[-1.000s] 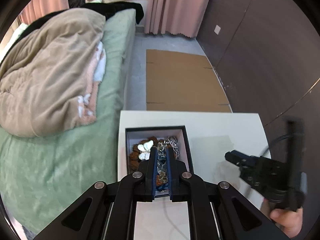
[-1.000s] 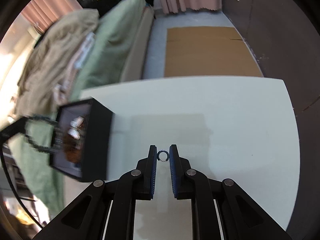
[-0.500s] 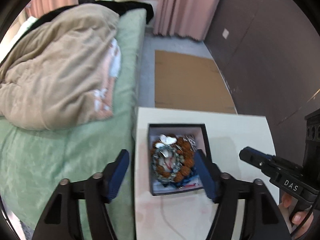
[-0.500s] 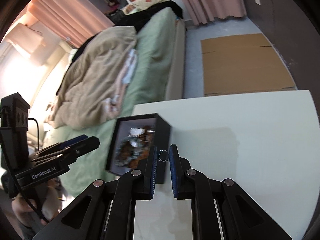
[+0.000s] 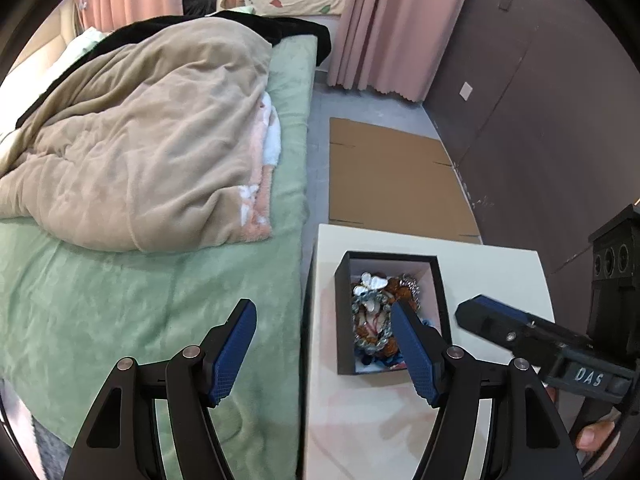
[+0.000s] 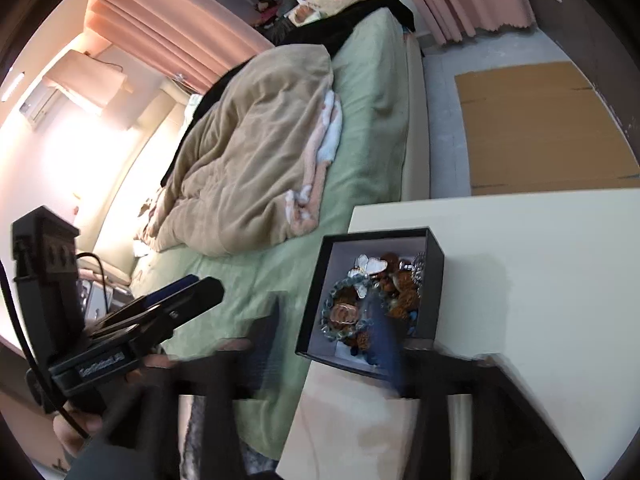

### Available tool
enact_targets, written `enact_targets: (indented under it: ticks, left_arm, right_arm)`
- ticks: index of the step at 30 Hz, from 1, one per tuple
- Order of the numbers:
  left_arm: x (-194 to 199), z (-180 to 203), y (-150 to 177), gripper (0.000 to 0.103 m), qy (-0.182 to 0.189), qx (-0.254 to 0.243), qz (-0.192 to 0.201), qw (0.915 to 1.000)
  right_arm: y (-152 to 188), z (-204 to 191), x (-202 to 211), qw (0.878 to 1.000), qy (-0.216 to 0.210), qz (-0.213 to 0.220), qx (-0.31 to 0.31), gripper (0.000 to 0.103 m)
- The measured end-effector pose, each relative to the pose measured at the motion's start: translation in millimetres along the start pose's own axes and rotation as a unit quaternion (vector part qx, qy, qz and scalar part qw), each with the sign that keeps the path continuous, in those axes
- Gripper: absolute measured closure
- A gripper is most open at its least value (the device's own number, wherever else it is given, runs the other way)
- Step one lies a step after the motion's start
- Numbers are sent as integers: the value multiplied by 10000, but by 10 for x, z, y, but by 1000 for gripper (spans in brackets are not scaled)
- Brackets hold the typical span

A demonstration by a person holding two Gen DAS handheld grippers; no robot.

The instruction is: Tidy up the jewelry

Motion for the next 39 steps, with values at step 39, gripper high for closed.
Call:
enact_targets:
  ticks: [39]
  left_arm:
    - [564,647,841,1,456,-796,1453,9851]
  right_arm:
    - [767,540,1511,9652,2493,713,328,0]
Point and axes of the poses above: each gripper's, at about its wrist camera, not at the fingertips, and x roughly against the way its jaws point, z to its right, y to its underside, the point moved 5 cm from there along -x, roughly the way its jaws point, and after that the axes turned 7 degrees about x, right-handed, at the moved point
